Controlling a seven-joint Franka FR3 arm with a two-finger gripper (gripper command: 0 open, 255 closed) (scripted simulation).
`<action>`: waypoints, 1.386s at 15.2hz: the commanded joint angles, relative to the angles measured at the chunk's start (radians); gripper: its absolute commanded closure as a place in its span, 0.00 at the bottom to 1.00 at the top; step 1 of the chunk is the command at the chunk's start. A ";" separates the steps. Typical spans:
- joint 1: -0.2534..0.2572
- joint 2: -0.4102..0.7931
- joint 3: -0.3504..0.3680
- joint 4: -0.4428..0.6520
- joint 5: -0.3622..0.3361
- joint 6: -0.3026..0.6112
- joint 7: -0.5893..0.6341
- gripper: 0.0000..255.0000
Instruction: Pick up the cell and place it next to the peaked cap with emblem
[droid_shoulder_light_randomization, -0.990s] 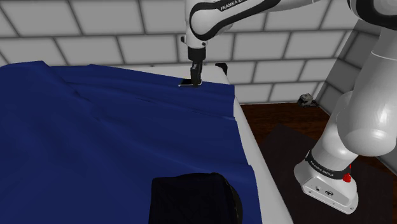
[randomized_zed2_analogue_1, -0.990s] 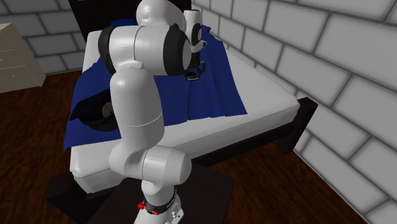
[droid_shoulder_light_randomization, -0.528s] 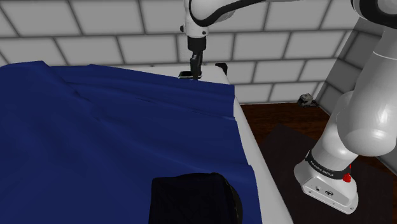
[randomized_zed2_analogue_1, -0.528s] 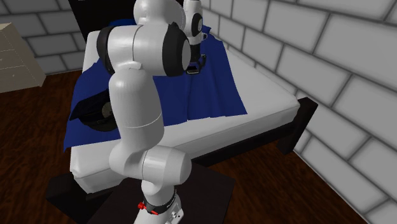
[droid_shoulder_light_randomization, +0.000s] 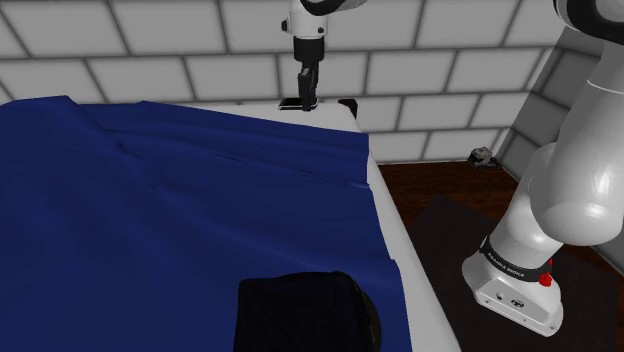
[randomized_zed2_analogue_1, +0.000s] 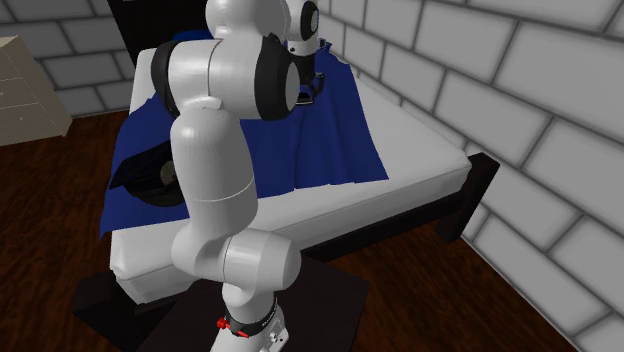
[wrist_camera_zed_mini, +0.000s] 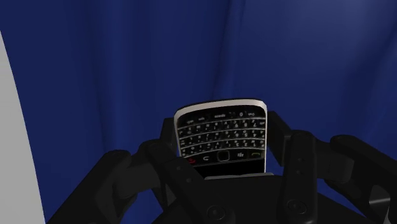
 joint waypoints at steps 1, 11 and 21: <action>0.001 -0.001 0.001 0.025 0.000 -0.026 0.002 1.00; 0.071 -0.271 0.077 -0.284 0.012 0.016 0.144 1.00; 0.157 -0.513 0.194 -0.505 0.077 0.001 0.318 1.00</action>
